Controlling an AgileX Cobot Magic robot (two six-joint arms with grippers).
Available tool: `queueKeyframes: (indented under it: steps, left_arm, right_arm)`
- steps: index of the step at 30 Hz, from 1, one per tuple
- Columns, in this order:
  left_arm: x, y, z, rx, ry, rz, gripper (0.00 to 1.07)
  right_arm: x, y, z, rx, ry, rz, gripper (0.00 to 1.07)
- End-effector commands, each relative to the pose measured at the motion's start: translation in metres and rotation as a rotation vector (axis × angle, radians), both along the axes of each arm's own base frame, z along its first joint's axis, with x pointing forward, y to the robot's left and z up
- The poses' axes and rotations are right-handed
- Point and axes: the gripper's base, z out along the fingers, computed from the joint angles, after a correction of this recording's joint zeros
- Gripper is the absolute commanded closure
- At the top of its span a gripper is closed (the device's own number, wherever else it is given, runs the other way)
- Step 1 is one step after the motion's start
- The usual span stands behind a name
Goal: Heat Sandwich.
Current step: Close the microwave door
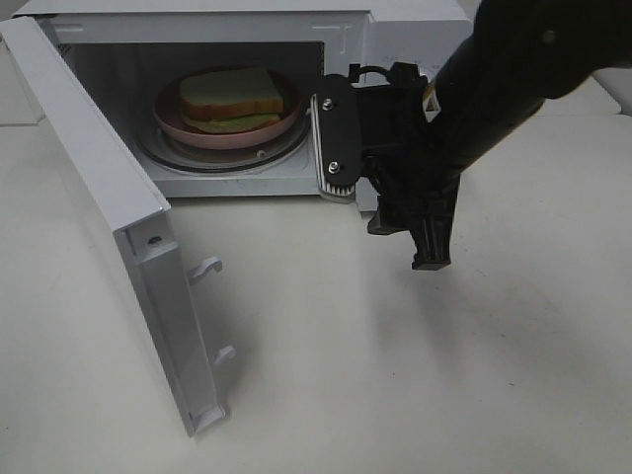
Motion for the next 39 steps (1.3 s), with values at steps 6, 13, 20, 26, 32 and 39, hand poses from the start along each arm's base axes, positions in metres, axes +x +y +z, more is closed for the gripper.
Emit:
queueKeyframes:
  steps: [6, 13, 20, 26, 32, 39]
  left_arm:
    - [-0.001, 0.0, 0.001, 0.0, -0.022, -0.001, 0.2]
    - [-0.001, 0.0, 0.001, 0.0, -0.022, -0.001, 0.2]
    - [-0.001, 0.0, 0.001, 0.0, -0.022, -0.001, 0.2]
    - [-0.001, 0.0, 0.001, 0.0, -0.022, -0.001, 0.2]
    - [-0.001, 0.0, 0.001, 0.0, -0.022, -0.001, 0.2]
    - [-0.001, 0.0, 0.001, 0.0, -0.022, -0.001, 0.2]
  right_arm:
    - [-0.032, -0.026, 0.022, 0.174, 0.141, -0.473, 0.51]
    - [-0.043, -0.042, 0.03, 0.263, 0.235, -0.89, 0.51]
    - [-0.043, -0.077, 0.031, 0.24, 0.299, -1.257, 0.51]
    - [-0.042, -0.101, 0.039, 0.246, 0.32, -1.331, 0.47]
    - [-0.047, -0.134, 0.054, 0.33, 0.363, -1.411, 0.35]
    - [-0.057, -0.178, 0.07, 0.377, 0.315, -1.579, 0.34]
